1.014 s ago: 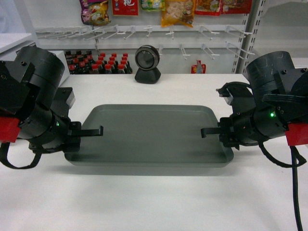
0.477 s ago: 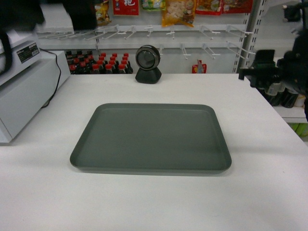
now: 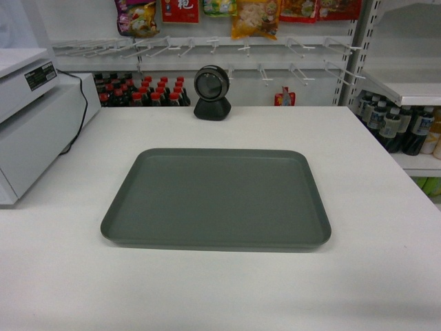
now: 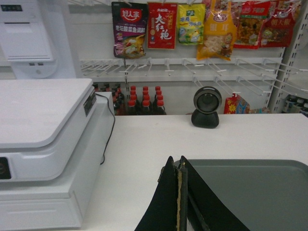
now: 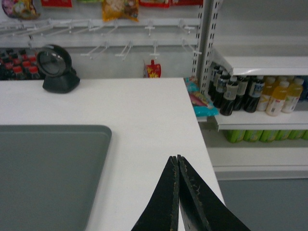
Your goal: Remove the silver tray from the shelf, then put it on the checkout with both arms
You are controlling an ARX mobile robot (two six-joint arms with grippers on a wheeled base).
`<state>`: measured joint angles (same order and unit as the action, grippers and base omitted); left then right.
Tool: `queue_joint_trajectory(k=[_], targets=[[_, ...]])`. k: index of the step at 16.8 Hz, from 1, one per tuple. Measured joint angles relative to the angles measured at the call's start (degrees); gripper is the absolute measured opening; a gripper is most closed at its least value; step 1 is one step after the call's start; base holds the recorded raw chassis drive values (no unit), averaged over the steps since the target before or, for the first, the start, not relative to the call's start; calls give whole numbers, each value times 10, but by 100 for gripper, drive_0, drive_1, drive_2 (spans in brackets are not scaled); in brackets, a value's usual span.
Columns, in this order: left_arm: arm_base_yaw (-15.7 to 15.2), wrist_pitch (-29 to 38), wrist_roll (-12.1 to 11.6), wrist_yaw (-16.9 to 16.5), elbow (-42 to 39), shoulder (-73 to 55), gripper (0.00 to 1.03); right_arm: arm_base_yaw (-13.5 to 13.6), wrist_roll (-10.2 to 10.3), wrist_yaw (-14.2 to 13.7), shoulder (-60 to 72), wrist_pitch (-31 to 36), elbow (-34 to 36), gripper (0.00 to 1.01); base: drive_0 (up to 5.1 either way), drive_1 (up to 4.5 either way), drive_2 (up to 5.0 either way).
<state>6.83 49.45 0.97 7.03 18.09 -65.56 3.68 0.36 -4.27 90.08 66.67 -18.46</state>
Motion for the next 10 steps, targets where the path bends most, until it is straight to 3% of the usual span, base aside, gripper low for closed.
queue_joint_trajectory(k=[2,3,5,6,10], targets=[[-12,-16,0,-12,-52,30,1,-2,0,8,-92,-2,33,2,0,0,0],[-16,-19,0,-19,-67,49,1,-19,0,37,-118,-8,49,2,0,0,0],[-27,-28,0,-26,-85,96,1,-41,0,38,-155,-41,88,2,0,0,0],[-56,-44,0,-63,-101,121,1,-40,0,41,-188,-54,104,2,0,0,0],[-69,-97,0,-69,-138,210,1,-39,0,42,-307,-126,144,2,0,0,0]])
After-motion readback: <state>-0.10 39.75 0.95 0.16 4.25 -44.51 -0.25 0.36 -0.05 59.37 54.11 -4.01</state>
